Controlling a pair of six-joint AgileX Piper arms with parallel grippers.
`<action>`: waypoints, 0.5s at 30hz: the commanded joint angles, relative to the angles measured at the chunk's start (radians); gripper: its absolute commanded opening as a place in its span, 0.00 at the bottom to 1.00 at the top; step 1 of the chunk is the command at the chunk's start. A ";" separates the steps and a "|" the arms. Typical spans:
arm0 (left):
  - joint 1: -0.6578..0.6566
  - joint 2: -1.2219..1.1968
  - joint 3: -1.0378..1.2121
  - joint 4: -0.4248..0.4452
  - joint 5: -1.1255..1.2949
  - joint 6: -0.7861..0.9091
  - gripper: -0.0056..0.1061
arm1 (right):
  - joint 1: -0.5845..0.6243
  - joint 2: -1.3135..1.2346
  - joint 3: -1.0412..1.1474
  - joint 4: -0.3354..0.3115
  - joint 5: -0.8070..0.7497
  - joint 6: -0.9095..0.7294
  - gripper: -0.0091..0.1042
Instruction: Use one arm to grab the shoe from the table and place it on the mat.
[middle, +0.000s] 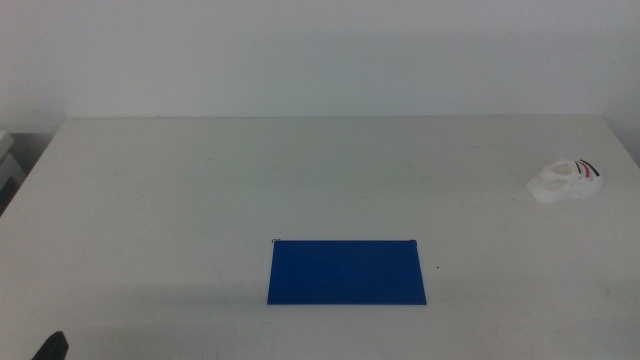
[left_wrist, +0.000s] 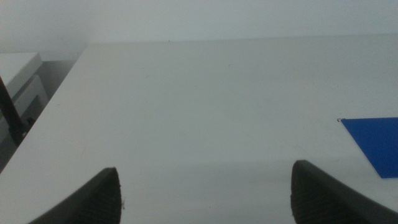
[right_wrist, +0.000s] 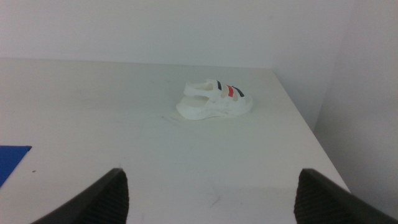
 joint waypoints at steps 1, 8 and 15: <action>-0.005 -0.014 0.007 -0.008 -0.080 -0.005 0.89 | 0.000 -0.026 0.006 -0.012 -0.081 -0.003 0.89; -0.005 -0.014 0.007 -0.008 -0.080 -0.005 0.89 | 0.000 0.175 -0.247 -0.011 0.053 -0.003 0.89; -0.005 -0.014 0.007 -0.008 -0.080 -0.005 0.89 | 0.000 0.430 -0.440 -0.008 0.052 -0.002 0.89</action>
